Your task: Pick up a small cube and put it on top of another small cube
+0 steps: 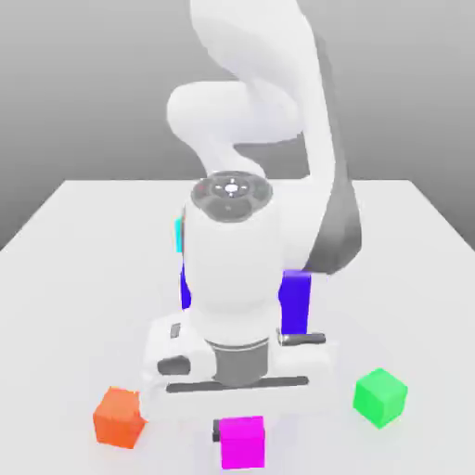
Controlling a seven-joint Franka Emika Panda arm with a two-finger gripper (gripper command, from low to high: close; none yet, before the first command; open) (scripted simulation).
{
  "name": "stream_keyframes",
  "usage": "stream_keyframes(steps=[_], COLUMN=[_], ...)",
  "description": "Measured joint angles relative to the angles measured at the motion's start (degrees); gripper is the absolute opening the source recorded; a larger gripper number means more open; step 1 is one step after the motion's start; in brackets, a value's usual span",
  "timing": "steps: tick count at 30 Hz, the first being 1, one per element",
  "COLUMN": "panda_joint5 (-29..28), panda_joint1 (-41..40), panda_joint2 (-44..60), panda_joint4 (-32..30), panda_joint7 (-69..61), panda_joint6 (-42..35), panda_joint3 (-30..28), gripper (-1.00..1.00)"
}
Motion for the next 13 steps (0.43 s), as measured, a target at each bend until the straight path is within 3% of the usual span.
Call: stream_keyframes(steps=[5,10,11,13], panda_joint5=[-3.08,-7.28,-7.9,-7.9], panda_joint1=[10.07,11.67,11.95,11.95], panda_joint2=[-8.63,-1.36,0.01,0.01], panda_joint4=[-8.5,-9.38,-9.33,-9.33], panda_joint7=[5.28,8.81,9.27,9.27], panda_joint6=[0.01,8.04,9.35,9.35], panda_joint3=[7.39,6.06,5.68,5.68], gripper=[-1.0,-1.0,1.0,1.0])
